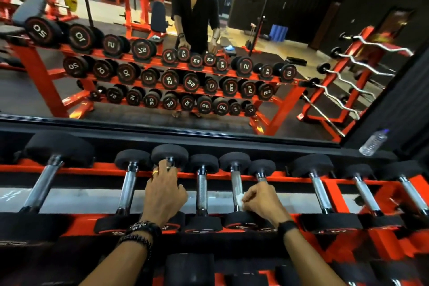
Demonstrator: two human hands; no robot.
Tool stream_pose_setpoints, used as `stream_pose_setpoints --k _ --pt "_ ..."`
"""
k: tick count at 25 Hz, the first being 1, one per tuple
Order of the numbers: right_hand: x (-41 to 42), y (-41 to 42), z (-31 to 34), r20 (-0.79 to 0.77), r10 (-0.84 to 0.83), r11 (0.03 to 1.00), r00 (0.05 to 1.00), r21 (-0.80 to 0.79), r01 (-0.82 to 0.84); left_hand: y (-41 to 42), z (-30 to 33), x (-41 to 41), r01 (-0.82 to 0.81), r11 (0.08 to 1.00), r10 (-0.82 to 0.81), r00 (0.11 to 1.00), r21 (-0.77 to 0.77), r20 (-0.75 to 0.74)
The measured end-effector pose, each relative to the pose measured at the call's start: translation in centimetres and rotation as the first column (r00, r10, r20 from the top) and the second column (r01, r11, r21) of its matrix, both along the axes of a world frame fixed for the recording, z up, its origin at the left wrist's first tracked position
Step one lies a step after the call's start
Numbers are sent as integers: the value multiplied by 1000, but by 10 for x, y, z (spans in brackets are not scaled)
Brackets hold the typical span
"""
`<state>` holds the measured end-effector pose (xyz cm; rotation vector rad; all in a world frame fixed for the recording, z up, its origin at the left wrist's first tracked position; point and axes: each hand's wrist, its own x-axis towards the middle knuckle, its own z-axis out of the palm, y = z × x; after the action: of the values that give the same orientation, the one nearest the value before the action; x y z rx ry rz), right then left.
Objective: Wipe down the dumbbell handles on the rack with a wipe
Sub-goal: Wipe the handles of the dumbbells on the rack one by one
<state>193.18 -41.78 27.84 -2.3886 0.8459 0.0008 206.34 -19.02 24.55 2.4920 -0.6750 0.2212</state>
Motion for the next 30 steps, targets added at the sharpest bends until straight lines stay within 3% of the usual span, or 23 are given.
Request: stream_pose_setpoints --k 2,6,10,13,16,24,30 --pt "4 -4 -1 -70 -65 997 995 -34 63 -1 -1 1 -1 1000 1 1000 2 0" --pt "11 0 -9 -124 -7 997 992 -71 -2 -1 -1 0 -3 1000 3 1000 5 2" --pt "12 -2 4 -135 -66 972 989 214 94 -1 -1 0 -13 1000 13 1000 20 6" --pt "15 -17 -11 -168 -47 874 985 470 122 -1 -3 0 -9 1000 9 1000 17 1" --pt "17 -17 -7 -94 -140 806 986 567 168 -2 -1 0 -17 1000 17 1000 24 18" --pt "17 -11 -13 -51 -205 789 978 582 195 -2 -2 0 -20 1000 20 1000 16 17" --pt "21 -8 -16 -191 -27 865 981 488 118 -2 -3 1 -17 1000 17 1000 6 -2"
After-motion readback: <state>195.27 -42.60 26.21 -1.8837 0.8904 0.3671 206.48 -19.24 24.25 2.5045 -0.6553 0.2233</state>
